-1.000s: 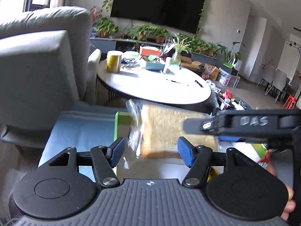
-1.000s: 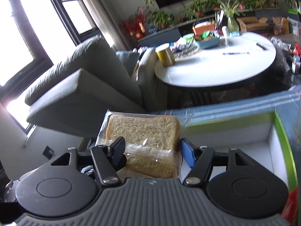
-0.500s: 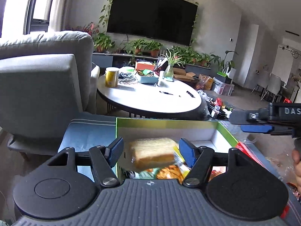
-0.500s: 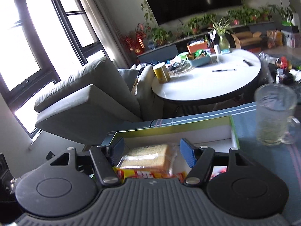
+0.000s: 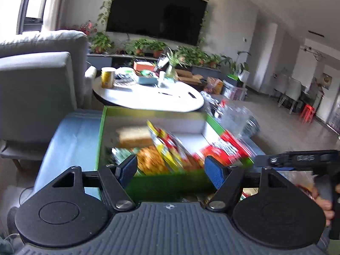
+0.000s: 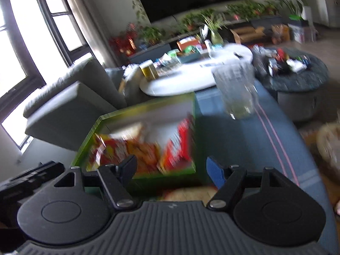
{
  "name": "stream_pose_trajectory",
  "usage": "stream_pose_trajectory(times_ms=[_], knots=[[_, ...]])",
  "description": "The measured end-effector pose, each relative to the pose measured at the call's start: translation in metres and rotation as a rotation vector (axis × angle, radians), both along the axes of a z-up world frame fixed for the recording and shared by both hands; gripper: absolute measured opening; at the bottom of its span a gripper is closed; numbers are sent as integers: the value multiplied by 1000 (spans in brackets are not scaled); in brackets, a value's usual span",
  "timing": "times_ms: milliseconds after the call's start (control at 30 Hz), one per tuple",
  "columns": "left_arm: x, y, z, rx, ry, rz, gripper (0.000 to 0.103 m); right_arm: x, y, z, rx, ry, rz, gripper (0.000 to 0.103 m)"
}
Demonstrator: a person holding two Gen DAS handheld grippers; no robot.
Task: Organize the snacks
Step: 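Grasp the large red-and-cream chip bag with the right tool, then lift the chip bag into the green box and open the right tool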
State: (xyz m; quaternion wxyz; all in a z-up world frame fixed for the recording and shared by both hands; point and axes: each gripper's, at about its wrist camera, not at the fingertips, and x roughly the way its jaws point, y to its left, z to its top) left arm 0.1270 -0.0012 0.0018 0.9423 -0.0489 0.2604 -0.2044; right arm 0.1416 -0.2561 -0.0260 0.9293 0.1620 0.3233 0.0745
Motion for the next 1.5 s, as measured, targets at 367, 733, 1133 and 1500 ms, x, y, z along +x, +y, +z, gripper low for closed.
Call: stream_pose_trajectory(times_ms=[367, 733, 1133, 1500], knots=[[-19, -48, -19, 16, 128, -110, 67, 5, -22, -46, 30, 164, -114, 71], [-21, -87, -50, 14, 292, -254, 66, -8, -10, -51, 48, 182, 20, 63], [-16, -89, -61, -13, 339, -237, 66, -16, -5, -48, 56, 205, 127, 64], [-13, -102, -67, -46, 311, -243, 68, -10, 0, -59, 89, 252, 125, 66]])
